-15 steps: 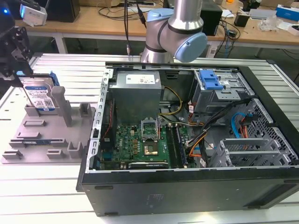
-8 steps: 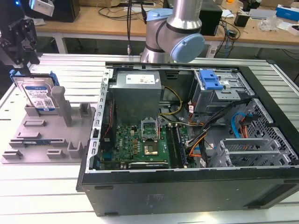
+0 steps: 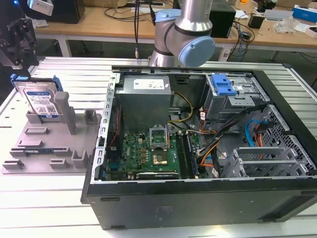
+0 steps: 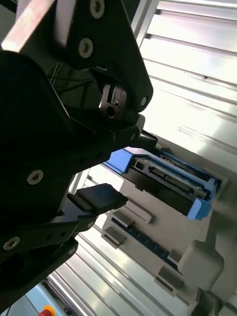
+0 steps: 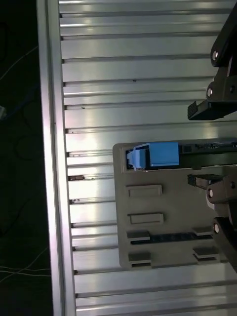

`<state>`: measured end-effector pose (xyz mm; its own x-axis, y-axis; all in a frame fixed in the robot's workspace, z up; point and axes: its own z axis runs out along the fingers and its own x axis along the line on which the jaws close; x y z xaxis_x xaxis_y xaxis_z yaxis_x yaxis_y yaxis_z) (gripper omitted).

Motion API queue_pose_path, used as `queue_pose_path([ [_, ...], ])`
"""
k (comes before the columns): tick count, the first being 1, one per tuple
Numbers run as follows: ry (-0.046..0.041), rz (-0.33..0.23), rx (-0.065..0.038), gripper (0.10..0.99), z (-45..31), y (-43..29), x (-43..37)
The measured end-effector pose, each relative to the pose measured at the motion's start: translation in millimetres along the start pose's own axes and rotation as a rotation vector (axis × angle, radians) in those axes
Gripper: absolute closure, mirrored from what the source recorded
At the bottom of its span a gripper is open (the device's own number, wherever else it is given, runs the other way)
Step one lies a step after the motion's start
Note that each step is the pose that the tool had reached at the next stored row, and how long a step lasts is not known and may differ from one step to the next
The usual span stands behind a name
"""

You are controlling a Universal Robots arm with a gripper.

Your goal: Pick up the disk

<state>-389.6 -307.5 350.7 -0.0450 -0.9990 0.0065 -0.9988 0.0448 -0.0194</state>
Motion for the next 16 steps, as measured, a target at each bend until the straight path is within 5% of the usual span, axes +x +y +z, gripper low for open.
queue_pose_path([
  [10, -0.0006, -0.062, 0.0, 0.529, 7.8, 18.1, 2.2],
  [16, -0.0005, -0.063, 0.0, 0.529, 8.5, 19.1, 4.0],
])
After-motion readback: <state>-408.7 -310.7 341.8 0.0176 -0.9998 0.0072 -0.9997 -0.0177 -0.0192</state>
